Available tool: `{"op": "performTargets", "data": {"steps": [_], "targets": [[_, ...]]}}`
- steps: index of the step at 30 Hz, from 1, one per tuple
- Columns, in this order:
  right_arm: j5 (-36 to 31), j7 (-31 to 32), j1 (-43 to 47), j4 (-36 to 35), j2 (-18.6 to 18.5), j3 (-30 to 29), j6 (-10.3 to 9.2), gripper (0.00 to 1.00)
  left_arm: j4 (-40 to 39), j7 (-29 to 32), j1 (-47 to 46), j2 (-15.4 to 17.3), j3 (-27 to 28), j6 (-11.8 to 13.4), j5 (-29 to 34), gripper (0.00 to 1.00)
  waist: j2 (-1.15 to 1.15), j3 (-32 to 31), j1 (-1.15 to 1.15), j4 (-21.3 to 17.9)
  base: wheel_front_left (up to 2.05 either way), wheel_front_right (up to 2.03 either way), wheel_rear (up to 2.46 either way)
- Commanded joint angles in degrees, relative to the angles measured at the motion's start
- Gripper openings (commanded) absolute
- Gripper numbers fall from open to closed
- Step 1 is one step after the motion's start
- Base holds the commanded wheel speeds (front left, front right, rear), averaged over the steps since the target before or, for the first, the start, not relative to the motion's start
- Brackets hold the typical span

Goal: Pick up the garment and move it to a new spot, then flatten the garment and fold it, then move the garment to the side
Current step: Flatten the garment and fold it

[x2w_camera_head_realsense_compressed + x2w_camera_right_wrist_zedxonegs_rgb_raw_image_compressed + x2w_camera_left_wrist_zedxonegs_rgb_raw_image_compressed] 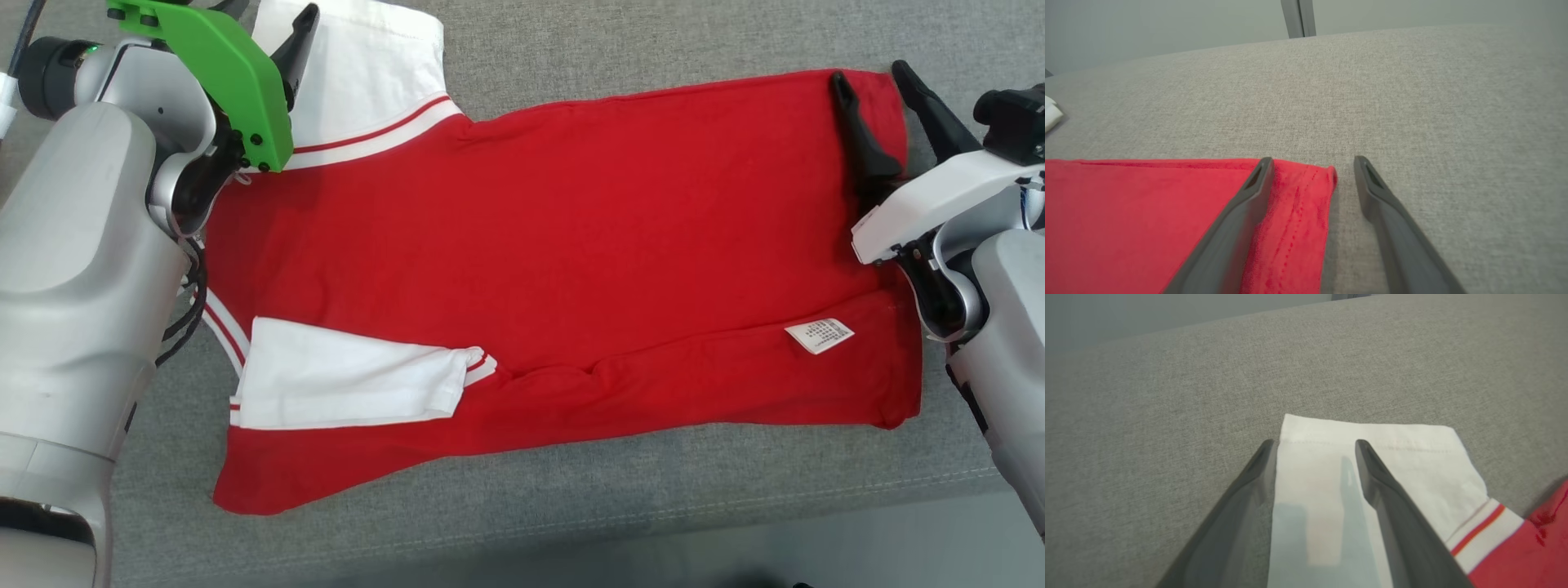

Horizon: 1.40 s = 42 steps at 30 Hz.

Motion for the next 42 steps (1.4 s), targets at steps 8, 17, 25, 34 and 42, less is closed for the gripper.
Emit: {"op": "performTargets", "data": {"steps": [8, 17, 25, 34, 42], "targets": [[4.04, -0.92, -2.28, 0.76, -1.80, 5.43, -0.07, 1.00, -0.37, -0.16, -1.82, 5.32, -7.25, -0.19, -6.39, 1.00, 0.00, 2.10, -0.01, -1.86, 0.00, 0.00, 0.00], [6.93, -1.68, -4.92, 2.06, -2.37, 10.12, -0.08, 1.00, 3.14, -5.19, -4.50, 7.92, -12.09, -0.21, -9.69, 1.00, 0.00, 3.29, -0.01, -3.73, 0.00, 0.00, 0.00], [8.84, -3.22, -6.44, 2.56, -3.20, 13.01, -0.08, 0.00, 6.50, -5.90, -6.55, 7.27, -15.56, -0.21, -13.05, 0.00, 0.00, 3.29, -0.01, -3.86, 0.00, 0.00, 0.00], [10.81, -5.12, -5.05, -1.00, -6.30, 13.07, -0.08, 0.00, 4.20, -11.30, -8.55, 8.32, -18.44, -0.21, -15.36, 0.00, 0.00, 0.83, -0.01, -2.41, 0.00, 0.00, 0.00], [14.35, -4.27, 2.20, -10.79, -13.05, 13.67, -0.08, 0.00, -4.15, -15.11, -4.88, 12.07, -19.98, -0.22, -17.28, 0.00, 0.00, -2.90, -0.01, -0.38, 0.00, 0.00, 0.00]]}}
